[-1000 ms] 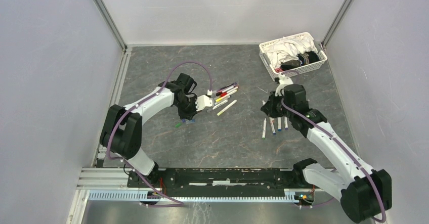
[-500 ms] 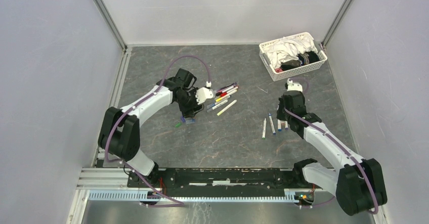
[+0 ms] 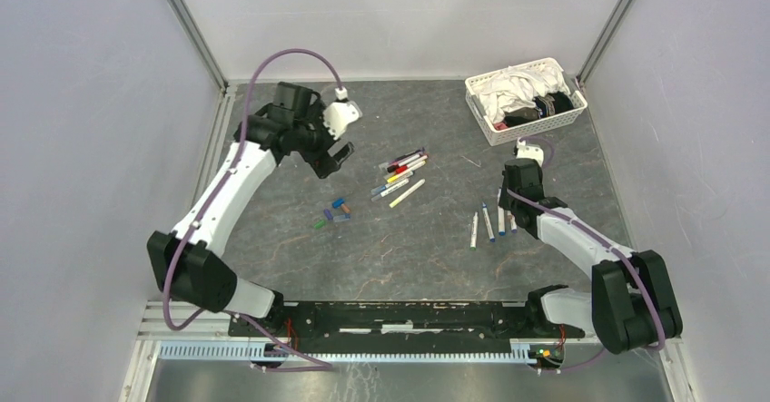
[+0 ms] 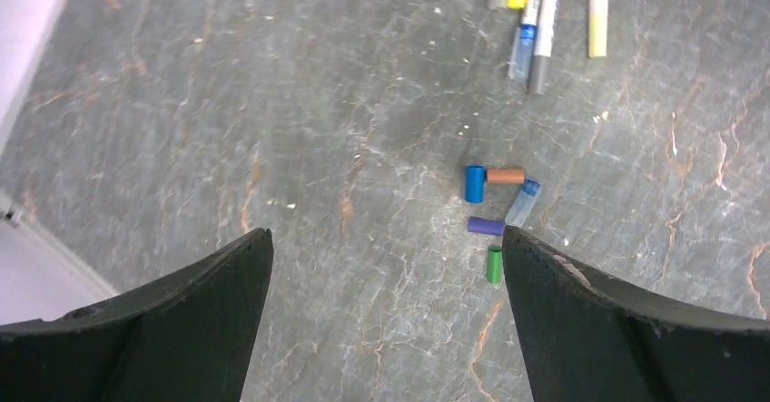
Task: Open the pen caps
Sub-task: Place the pen cap at the center of the board, then place the pen at the center of the board, then pick up the pen from the center of the board.
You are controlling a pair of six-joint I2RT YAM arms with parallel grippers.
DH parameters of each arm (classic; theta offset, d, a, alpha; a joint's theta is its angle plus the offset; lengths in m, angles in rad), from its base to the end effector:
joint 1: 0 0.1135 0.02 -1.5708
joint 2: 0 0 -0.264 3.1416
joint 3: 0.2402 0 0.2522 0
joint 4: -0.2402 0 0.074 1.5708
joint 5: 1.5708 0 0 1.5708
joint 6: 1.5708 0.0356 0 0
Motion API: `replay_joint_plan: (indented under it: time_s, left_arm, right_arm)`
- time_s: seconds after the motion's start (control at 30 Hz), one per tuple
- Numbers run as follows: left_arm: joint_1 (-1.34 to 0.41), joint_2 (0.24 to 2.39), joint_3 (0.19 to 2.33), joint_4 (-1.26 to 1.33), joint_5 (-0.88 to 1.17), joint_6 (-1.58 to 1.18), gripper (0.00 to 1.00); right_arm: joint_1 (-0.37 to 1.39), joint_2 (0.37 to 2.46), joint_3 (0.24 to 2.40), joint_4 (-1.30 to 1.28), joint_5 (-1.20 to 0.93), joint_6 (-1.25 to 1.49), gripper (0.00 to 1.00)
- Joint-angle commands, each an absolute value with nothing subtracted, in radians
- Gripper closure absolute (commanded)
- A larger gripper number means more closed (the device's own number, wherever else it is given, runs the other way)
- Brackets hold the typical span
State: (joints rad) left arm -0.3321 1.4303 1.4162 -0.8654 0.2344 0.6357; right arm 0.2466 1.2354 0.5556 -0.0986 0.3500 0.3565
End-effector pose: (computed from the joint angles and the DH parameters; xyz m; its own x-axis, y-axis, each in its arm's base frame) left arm 0.2791 -0.1050 0.3477 -0.3146 0.7194 -0.6192 0.8002 0.5519 0.2345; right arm 0.2336 0.0462 0.1800 -0.6355 0.1781 -0.7513 0.2446 0.9693 0.0229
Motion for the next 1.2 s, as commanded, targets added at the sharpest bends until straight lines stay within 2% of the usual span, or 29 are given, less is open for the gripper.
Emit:
replay_joint_plan:
  time_s: [0.0, 0.2, 0.63, 0.73, 0.93, 1.03, 1.17]
  left_arm:
    - [-0.306, 1.317, 1.407, -0.818, 0.216, 0.517, 0.0]
    - [-0.305, 1.275, 1.453, -0.861, 0.26, 0.478, 0.0]
    - [-0.305, 1.262, 1.459, -0.879, 0.235, 0.446, 0.0]
    - [-0.303, 1.241, 1.446, -0.868, 0.241, 0.437, 0.0]
    - [-0.286, 1.174, 1.372, -0.798, 0.234, 0.417, 0.0]
    - [-0.281, 1.163, 1.361, -0.804, 0.237, 0.412, 0.0]
    - [-0.281, 1.164, 1.351, -0.828, 0.26, 0.424, 0.0]
  right_arm:
    - [0.24, 1.279, 0.542, -0.007, 0.379, 0.342, 0.88]
    - [0.237, 1.319, 0.537, -0.01, 0.363, 0.346, 0.72]
    - [0.25, 1.243, 0.566, -0.061, 0.314, 0.368, 0.7]
    - [0.318, 1.246, 0.625, -0.057, 0.288, 0.356, 0.63]
    - [0.478, 1.469, 0.87, -0.089, 0.139, 0.287, 0.41]
    - [0.51, 1.592, 0.997, -0.13, 0.094, 0.286, 0.37]
    - [0.558, 1.712, 1.094, -0.132, 0.123, 0.287, 0.36]
